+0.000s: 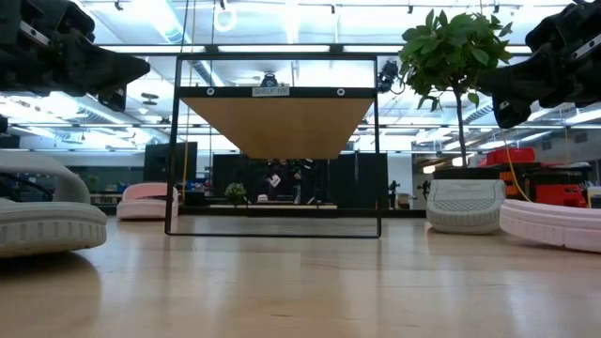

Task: Pick and place slides into the shelf
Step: Put the bottom pink slides on top of the shelf

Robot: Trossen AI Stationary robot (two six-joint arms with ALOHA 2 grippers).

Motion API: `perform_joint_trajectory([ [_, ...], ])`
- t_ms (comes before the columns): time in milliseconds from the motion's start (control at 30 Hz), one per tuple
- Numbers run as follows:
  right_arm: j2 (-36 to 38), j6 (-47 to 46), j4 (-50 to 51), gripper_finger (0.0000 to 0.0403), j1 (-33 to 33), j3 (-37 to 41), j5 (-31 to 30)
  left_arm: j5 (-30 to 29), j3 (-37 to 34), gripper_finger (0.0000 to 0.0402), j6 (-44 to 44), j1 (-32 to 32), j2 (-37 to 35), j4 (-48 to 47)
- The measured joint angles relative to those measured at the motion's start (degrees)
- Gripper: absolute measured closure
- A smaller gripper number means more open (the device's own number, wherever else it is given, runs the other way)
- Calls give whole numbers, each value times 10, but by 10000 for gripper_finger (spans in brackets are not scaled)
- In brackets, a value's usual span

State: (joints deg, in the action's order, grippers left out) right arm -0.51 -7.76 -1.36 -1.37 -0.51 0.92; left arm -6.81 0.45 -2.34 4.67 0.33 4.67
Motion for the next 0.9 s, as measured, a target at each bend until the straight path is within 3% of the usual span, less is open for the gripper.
perform_joint_trajectory([
  [367, -40, 19, -19, 381, 0, -60, -12, -22, 34, 361, -24, 0, 1, 28],
  [667, -192, 42, 26, 337, 0, -160, -13, -63, 131, 308, -19, 0, 50, -66],
  [900, -309, -16, 95, 294, 0, -263, 11, -76, 217, 260, -56, 0, 129, -175],
])
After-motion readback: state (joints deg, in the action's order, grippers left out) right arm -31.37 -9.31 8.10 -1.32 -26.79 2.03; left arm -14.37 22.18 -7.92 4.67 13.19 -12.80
